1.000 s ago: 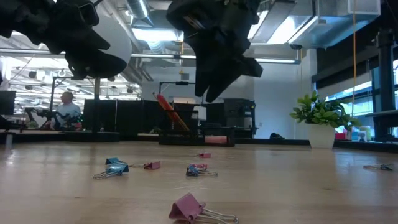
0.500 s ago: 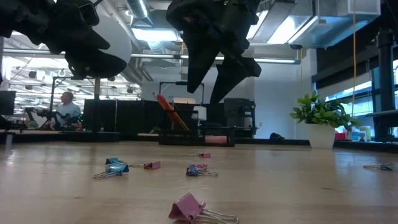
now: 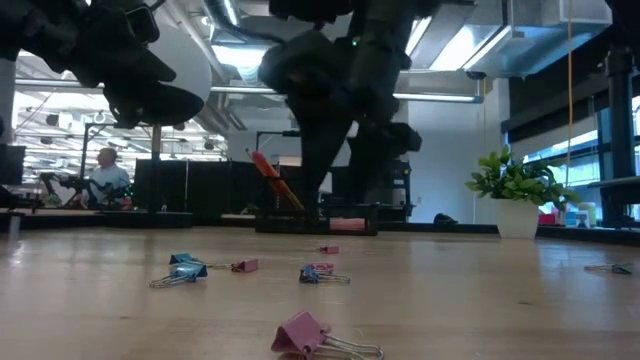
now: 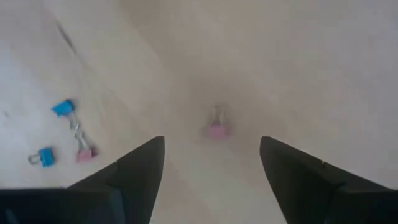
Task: Pick and place office supplies into organizer
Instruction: Put the pink binder clip into the black desk organizer
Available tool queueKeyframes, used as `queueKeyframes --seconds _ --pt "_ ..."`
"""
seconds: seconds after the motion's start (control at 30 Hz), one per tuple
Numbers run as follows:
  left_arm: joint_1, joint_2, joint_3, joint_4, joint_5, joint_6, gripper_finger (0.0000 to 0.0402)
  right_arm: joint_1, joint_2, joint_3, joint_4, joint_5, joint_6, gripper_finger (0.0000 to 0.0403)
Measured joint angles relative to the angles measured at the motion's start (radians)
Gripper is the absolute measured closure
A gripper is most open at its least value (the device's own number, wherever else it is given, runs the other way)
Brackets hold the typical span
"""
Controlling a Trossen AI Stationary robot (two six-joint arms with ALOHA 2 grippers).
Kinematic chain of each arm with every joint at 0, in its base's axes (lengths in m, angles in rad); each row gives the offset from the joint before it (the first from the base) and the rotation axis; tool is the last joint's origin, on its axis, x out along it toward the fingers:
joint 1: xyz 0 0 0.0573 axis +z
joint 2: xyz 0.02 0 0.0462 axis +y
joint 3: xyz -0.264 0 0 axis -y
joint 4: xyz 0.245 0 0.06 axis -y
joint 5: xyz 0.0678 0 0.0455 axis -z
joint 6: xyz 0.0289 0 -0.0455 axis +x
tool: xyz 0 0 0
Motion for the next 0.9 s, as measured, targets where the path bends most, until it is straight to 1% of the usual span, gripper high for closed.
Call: queueKeyframes --seconds 0.13,0.2,0.4,0.57,0.77,0.9 --pt "0.0 0.0 0.0 -0.004 -0.004 0.0 0.0242 0.001 0.031 0.0 -0.007 -0.078 -0.009 0.0153" --pt "0.0 0.0 0.0 -0.005 -0.006 0.0 0.0242 0.001 0.047 0.0 -0.008 -0.1 -0.004 0.0162" --pt "0.0 0.0 0.0 -0.005 -0.007 -0.002 0.0242 0.0 0.06 0.0 0.006 -0.092 -0.031 0.019" --pt "0.0 0.0 0.0 -0.006 -0.007 -0.002 0.0242 -0.01 0.06 0.0 0.006 -0.075 -0.119 0.0208" --pt "0.0 0.0 0.0 -0.006 -0.007 -0.002 0.0242 -0.031 0.06 0.0 0.043 -0.074 -0.128 0.0214" --pt "0.0 0.0 0.0 -0.006 -0.007 -0.003 0.0242 -0.042 0.06 0.0 0.05 -0.074 -0.1 0.0214"
